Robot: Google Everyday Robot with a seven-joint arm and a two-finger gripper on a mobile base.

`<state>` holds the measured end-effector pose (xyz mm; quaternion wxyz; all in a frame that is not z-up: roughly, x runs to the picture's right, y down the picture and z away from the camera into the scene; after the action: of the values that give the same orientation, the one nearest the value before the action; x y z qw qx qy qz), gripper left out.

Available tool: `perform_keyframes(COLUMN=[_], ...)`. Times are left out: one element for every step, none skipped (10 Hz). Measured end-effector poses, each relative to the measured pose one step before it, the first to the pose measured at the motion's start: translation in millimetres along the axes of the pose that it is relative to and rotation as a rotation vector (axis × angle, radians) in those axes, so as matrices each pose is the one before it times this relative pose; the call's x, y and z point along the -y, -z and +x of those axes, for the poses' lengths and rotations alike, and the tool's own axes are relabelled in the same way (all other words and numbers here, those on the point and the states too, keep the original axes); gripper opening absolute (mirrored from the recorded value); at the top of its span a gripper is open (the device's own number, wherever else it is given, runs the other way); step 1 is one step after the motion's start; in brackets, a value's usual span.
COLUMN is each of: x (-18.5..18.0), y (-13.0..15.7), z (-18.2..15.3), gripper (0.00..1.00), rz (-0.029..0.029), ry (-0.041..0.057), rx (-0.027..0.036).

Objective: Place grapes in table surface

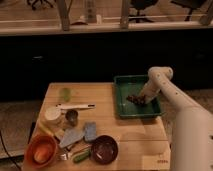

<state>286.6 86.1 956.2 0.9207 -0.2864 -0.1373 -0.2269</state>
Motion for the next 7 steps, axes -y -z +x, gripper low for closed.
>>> perform_keyframes(x=[0.45, -3.08, -2.22, 1.14, 2.1, 0.03, -2.6], y=[8.06, 7.51, 13.37, 10.11, 6.74, 2.06, 2.59], z=[1.72, 2.51, 1.36, -3.08, -3.87, 0.2, 2.12], gripper=[0.02, 0.02, 0.02, 0.02, 0.02, 0.02, 0.02], rz=[0.00004, -0.00158, 0.0033, 0.00304, 0.00398, 0.00317, 0.00109], ry=[-0.00674, -0.00172, -0.00067, 0.00514, 0.00496, -0.00061, 0.0004], rx=[-0.00661, -0.00678, -0.01181, -0.00477, -0.00391, -0.00563, -0.00541])
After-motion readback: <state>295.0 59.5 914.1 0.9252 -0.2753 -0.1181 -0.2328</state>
